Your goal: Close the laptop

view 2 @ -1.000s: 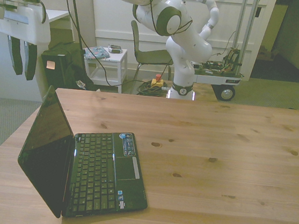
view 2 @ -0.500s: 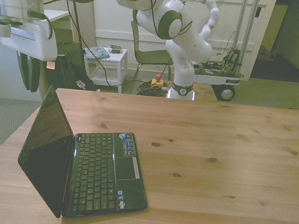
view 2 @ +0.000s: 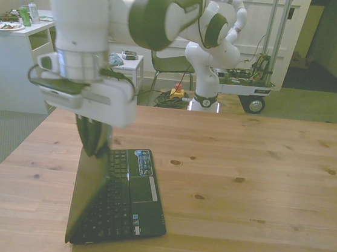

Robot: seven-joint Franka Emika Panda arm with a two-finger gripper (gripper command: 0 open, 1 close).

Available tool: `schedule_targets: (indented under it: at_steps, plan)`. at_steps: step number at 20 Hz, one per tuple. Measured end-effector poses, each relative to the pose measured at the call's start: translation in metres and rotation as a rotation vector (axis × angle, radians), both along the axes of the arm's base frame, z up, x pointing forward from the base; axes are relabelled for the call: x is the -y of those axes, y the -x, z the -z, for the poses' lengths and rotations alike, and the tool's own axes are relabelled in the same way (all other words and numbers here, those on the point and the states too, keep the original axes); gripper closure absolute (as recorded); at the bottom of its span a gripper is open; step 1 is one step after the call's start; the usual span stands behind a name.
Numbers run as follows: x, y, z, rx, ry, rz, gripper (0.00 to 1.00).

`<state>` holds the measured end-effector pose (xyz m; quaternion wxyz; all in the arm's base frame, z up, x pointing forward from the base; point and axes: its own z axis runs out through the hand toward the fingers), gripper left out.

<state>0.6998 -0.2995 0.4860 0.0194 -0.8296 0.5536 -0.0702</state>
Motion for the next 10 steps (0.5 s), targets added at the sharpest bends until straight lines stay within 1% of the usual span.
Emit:
schedule_targets:
  at_steps: [3, 5, 7, 8, 10]
  plan:
    - [-0.061, -0.016, 0.039, -0.050, -0.031, -0.046, 1.00]
    - [-0.086, -0.018, 0.065, -0.077, -0.042, -0.062, 1.00]
    - [-0.090, -0.011, 0.081, -0.090, -0.044, -0.057, 1.00]
    - [-0.086, -0.004, 0.084, -0.090, -0.045, -0.046, 1.00]
    - [-0.073, 0.014, 0.081, -0.083, -0.046, -0.018, 1.00]
